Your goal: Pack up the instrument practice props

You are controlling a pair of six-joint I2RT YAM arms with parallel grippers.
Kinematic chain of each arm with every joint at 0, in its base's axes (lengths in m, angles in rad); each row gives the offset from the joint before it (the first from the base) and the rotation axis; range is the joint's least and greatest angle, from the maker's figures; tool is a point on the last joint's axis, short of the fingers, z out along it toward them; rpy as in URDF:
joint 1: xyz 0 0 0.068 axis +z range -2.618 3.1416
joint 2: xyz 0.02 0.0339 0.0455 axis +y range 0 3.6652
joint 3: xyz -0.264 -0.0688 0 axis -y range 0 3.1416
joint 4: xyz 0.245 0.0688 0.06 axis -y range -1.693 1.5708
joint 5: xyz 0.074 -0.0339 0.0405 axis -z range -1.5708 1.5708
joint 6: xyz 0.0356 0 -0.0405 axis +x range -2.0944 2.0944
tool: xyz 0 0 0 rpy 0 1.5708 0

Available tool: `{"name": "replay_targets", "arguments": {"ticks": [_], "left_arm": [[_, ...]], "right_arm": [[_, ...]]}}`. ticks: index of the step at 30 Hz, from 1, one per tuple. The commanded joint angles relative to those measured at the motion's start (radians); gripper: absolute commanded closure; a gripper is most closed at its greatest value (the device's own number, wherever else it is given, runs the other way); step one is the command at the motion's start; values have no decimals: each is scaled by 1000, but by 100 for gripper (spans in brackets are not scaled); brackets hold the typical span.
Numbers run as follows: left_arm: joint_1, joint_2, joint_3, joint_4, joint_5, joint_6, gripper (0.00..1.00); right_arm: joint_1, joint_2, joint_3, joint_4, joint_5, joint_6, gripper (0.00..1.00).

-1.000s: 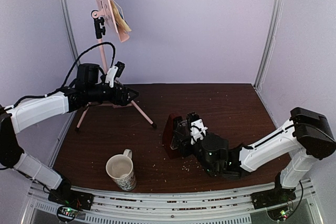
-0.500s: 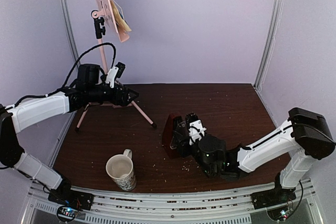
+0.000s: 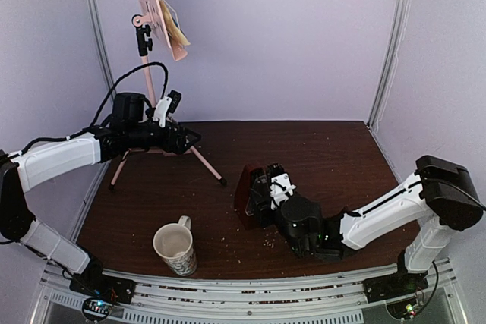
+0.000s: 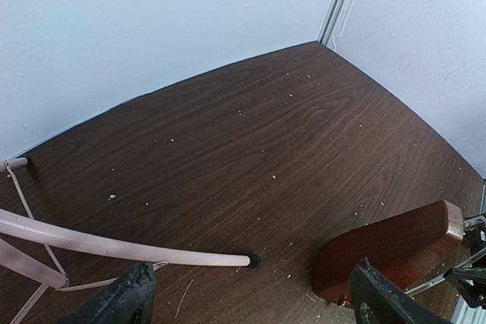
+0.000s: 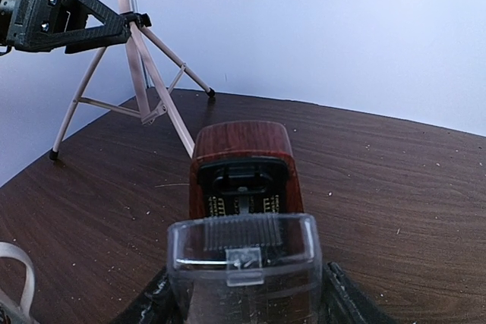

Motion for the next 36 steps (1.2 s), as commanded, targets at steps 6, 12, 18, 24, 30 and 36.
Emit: {"name": "replay_targets", "arguments": {"ticks": [6, 12, 18, 24, 30, 36], "left_arm": [[6, 6, -6, 19, -3, 17, 8], [6, 7, -5, 18, -3, 18, 8], [6, 12, -6, 18, 0, 17, 8], [6, 13, -4, 18, 1, 16, 8], [6, 16, -4, 16, 1, 16, 8], [7, 18, -3, 16, 2, 16, 8]], "right_arm": [[9, 42, 11, -130, 3, 39, 45], [7, 48, 23, -153, 22, 44, 43], [6, 61, 40, -169, 19, 45, 42], [5, 71, 46, -177, 20, 49, 40], [0, 72, 51, -182, 20, 53, 38], [-4, 73, 53, -185, 8, 51, 36]]}}
